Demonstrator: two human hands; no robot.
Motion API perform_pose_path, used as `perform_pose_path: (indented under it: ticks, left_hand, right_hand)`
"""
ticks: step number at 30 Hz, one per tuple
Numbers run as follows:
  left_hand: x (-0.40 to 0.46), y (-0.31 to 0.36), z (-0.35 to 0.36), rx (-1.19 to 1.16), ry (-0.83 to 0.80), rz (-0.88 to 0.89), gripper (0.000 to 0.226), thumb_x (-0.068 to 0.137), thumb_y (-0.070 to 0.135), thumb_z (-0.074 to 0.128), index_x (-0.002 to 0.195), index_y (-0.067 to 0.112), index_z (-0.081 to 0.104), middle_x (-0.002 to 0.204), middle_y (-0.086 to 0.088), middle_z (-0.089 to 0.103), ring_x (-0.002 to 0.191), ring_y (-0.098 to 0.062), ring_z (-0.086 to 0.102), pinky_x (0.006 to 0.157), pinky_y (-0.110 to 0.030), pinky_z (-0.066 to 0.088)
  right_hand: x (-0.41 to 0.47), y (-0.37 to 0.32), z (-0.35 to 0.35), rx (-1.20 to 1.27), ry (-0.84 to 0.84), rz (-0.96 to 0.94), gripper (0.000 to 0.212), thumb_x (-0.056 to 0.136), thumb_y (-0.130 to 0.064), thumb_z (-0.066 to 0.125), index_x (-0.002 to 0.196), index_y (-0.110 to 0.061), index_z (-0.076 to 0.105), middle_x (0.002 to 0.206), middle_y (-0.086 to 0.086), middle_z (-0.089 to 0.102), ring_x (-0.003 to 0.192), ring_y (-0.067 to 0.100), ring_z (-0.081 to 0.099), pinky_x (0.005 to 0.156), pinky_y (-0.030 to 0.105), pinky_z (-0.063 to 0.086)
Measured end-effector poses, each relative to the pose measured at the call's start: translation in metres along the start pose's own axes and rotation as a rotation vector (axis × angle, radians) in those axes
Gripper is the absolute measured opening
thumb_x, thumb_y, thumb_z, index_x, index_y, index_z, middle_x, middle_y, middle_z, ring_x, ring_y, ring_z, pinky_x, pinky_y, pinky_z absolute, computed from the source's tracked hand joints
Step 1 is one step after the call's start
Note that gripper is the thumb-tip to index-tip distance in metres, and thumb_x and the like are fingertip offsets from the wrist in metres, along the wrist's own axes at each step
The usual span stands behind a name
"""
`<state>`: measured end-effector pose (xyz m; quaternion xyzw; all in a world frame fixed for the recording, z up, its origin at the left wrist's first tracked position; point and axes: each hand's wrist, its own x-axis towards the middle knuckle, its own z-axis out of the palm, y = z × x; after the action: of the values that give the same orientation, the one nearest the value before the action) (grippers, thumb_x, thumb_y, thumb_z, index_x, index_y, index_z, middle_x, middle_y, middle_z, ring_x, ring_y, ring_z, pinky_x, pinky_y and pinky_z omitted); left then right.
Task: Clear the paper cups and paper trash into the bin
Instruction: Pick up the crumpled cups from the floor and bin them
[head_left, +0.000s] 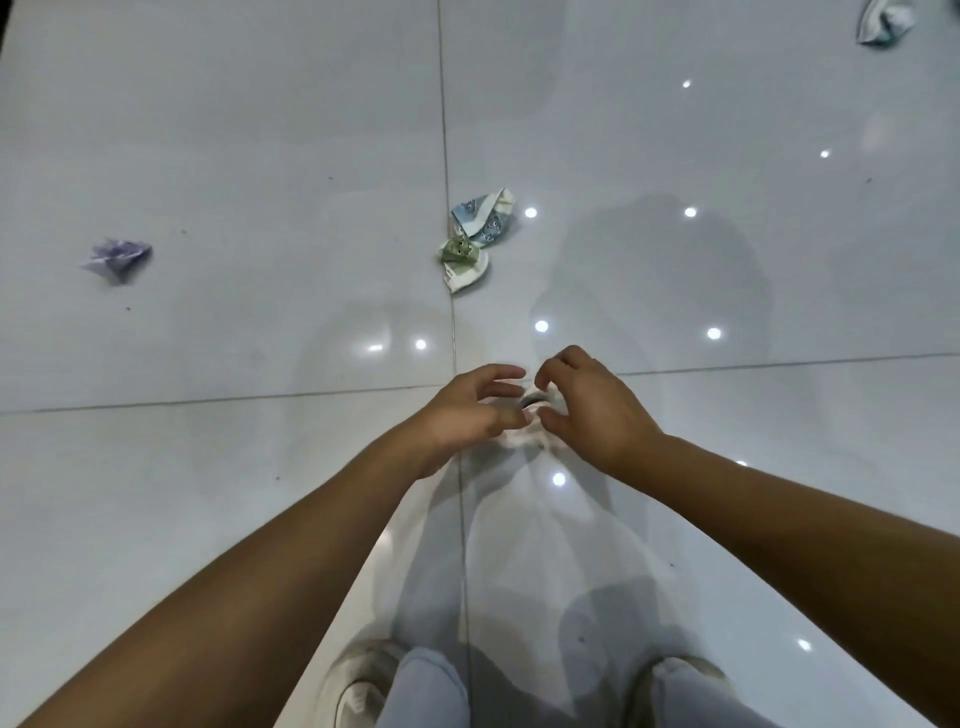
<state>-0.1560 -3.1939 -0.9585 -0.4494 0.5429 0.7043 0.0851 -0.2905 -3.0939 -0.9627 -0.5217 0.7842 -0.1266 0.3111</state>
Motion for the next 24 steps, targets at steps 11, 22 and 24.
perform_pose_path:
  ticks: [11,22,24]
  left_hand:
    - [0.010,0.010,-0.014,-0.166,0.214,0.118,0.029,0.088,-0.002,0.060,0.108,0.018,0.064,0.105,-0.006,0.067,0.098,-0.025,0.066,0.094,-0.042,0.053]
    - [0.007,0.005,-0.070,-0.290,0.635,0.117,0.026,0.087,-0.002,0.057,0.103,0.018,0.061,0.099,-0.004,0.065,0.083,-0.014,0.063,0.076,-0.025,0.055]
    - [0.003,-0.002,-0.079,-0.267,0.637,0.109,0.027,0.088,0.000,0.057,0.107,0.019,0.060,0.098,0.000,0.063,0.082,-0.009,0.062,0.077,-0.024,0.054]
  right_hand:
    - [0.039,-0.020,-0.024,0.212,0.046,-0.009,0.021,0.086,-0.020,0.064,0.107,-0.016,0.063,0.104,0.004,0.056,0.095,0.020,0.056,0.083,0.036,0.048]
    - [0.140,-0.044,-0.021,-0.171,0.068,-0.044,0.049,0.086,-0.021,0.060,0.132,-0.013,0.046,0.132,0.013,0.046,0.119,0.034,0.041,0.088,0.041,0.046]
    - [0.157,-0.052,-0.015,-0.248,0.014,-0.036,0.054,0.083,-0.017,0.062,0.134,-0.014,0.043,0.134,0.013,0.043,0.125,0.036,0.035,0.086,0.043,0.047]
